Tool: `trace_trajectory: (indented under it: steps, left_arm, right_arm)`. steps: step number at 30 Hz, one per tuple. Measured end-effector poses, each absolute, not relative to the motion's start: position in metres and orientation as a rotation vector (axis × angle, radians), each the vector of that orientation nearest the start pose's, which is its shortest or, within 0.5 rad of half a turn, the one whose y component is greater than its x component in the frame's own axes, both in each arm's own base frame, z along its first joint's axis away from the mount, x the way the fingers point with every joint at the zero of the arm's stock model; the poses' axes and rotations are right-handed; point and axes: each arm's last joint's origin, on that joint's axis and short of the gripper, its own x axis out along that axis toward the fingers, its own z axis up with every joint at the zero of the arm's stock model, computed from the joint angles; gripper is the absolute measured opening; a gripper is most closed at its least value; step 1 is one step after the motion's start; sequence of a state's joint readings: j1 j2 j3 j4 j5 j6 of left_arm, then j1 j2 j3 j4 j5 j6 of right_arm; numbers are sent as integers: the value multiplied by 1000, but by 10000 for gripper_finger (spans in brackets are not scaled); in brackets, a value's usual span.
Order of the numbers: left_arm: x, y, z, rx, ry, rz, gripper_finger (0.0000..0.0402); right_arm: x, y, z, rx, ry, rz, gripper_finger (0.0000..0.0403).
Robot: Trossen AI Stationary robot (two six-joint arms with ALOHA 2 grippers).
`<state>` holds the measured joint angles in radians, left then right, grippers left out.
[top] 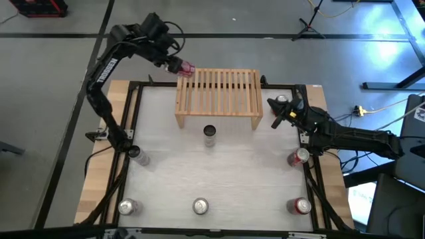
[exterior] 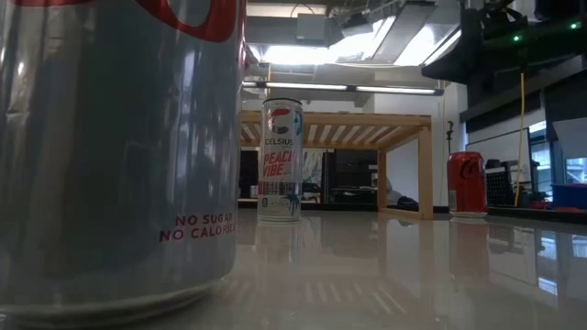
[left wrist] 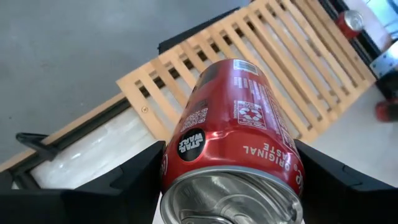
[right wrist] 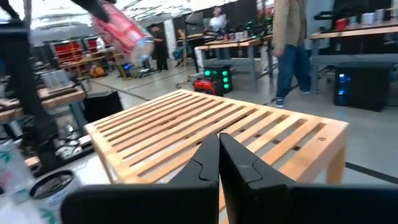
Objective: Place canned beverage on shelf
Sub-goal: Put the left red soda can on the shelf
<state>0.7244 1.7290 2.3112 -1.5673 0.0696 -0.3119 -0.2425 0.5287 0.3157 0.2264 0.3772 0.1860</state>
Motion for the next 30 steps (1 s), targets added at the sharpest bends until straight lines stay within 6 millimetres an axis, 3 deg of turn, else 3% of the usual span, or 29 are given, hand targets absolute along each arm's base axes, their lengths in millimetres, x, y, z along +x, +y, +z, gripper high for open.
trace_trajectory:
  steps: [6,12,21,26,30]
  left_arm:
    - [234,189,457,-665,887,697,271]
    - [230,186,458,-630,892,711,271]
    - [219,177,444,-592,990,683,271]
    - [216,165,451,-556,970,575,271]
    - [216,155,456,-507,966,533,271]
  right_arm:
    - [133,-43,245,181,-66,-588,0]
    - [133,-43,242,180,-40,-588,0]
    - [133,-43,243,180,-52,-588,0]
    - [136,-40,260,166,-100,-468,0]
    - [157,-43,281,151,-15,-389,0]
